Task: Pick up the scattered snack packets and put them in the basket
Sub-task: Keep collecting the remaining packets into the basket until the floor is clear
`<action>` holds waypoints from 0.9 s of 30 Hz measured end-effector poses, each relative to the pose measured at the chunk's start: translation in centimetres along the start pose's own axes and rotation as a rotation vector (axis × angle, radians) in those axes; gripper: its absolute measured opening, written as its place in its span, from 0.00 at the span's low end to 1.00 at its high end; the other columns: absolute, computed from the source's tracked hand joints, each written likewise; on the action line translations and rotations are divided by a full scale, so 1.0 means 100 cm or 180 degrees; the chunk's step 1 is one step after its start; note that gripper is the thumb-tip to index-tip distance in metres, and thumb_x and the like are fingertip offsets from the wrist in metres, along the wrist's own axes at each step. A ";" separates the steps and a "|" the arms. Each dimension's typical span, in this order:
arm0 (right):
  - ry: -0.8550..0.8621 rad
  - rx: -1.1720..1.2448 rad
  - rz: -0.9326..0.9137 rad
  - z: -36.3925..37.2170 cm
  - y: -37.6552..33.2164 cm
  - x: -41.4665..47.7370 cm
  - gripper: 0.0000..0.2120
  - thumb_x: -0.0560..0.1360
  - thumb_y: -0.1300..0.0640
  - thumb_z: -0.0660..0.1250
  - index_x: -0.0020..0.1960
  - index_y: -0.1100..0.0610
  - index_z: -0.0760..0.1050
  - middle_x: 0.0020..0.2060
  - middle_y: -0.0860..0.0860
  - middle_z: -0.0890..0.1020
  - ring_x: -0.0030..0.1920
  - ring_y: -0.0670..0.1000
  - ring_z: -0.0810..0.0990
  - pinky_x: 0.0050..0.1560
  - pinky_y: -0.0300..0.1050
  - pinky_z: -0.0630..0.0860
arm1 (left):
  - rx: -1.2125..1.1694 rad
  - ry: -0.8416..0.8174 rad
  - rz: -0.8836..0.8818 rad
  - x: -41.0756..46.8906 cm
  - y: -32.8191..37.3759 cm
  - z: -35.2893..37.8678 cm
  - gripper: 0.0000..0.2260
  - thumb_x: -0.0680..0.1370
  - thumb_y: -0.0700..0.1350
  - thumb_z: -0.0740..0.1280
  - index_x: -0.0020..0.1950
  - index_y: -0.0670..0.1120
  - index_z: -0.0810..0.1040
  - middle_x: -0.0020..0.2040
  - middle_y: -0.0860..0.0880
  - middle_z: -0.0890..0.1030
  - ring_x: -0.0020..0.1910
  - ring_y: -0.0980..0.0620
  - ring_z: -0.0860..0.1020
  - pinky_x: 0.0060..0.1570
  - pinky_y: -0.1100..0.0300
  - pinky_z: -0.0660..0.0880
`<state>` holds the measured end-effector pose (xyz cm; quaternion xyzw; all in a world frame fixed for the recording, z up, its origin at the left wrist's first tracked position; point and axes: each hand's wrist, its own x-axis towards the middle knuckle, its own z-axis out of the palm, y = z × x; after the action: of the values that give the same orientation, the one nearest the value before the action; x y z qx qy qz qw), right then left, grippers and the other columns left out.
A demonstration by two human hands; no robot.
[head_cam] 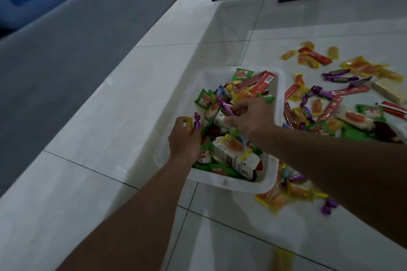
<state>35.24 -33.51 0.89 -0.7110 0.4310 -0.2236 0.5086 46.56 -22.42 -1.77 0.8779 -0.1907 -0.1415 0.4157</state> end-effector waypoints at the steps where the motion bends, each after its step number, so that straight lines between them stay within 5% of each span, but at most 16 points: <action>1: 0.0001 0.0060 0.0013 0.003 -0.002 0.003 0.14 0.69 0.61 0.76 0.53 0.60 0.81 0.42 0.51 0.80 0.41 0.46 0.78 0.39 0.34 0.72 | -0.0090 -0.0065 -0.0046 0.002 0.000 0.001 0.13 0.77 0.48 0.66 0.61 0.52 0.72 0.54 0.47 0.79 0.48 0.47 0.78 0.46 0.52 0.78; 6: -0.0243 0.0115 -0.0131 0.015 -0.009 0.008 0.15 0.76 0.56 0.69 0.61 0.59 0.76 0.52 0.51 0.78 0.52 0.50 0.78 0.41 0.30 0.73 | -0.0071 -0.0168 -0.0038 -0.001 -0.004 -0.003 0.19 0.78 0.46 0.66 0.68 0.54 0.69 0.66 0.48 0.73 0.62 0.49 0.73 0.61 0.49 0.73; 9: -0.0326 -0.0105 -0.0247 0.013 0.003 0.002 0.19 0.76 0.54 0.69 0.65 0.59 0.74 0.62 0.54 0.77 0.60 0.53 0.76 0.58 0.42 0.76 | 0.0120 -0.0188 0.0105 -0.009 -0.009 -0.006 0.21 0.77 0.47 0.66 0.69 0.53 0.68 0.68 0.49 0.72 0.65 0.50 0.72 0.63 0.50 0.71; 13: -0.0214 -0.0020 -0.0125 -0.006 0.017 -0.013 0.21 0.76 0.54 0.70 0.67 0.56 0.73 0.65 0.53 0.76 0.61 0.52 0.76 0.60 0.45 0.75 | 0.0243 -0.0208 0.0341 -0.026 -0.001 -0.006 0.21 0.77 0.52 0.66 0.69 0.54 0.69 0.67 0.51 0.73 0.64 0.51 0.72 0.59 0.56 0.71; 18: -0.0026 -0.0195 -0.0365 -0.050 0.037 -0.046 0.21 0.75 0.53 0.71 0.66 0.56 0.75 0.61 0.53 0.79 0.56 0.49 0.78 0.57 0.45 0.77 | 0.0132 -0.0188 0.0601 -0.055 0.023 0.001 0.16 0.78 0.47 0.66 0.66 0.54 0.72 0.52 0.58 0.73 0.50 0.61 0.71 0.42 0.73 0.68; 23: 0.0164 -0.0300 -0.0231 -0.102 0.059 -0.080 0.24 0.74 0.53 0.71 0.68 0.58 0.73 0.63 0.54 0.78 0.59 0.52 0.78 0.61 0.52 0.75 | -0.0090 -0.0244 0.0732 -0.092 0.056 0.024 0.18 0.78 0.46 0.67 0.67 0.52 0.72 0.57 0.55 0.75 0.53 0.56 0.73 0.50 0.61 0.72; 27: 0.0286 -0.0270 -0.0117 -0.145 0.077 -0.106 0.23 0.75 0.52 0.71 0.66 0.59 0.74 0.61 0.55 0.79 0.61 0.54 0.77 0.63 0.57 0.73 | -0.0134 -0.0488 0.0993 -0.137 0.078 0.056 0.15 0.78 0.46 0.66 0.66 0.51 0.74 0.58 0.53 0.75 0.53 0.57 0.72 0.50 0.63 0.69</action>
<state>15.68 -33.15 0.64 -0.7289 0.4495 -0.2462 0.4540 30.45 -24.52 2.16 0.8154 -0.3528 -0.1458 0.4352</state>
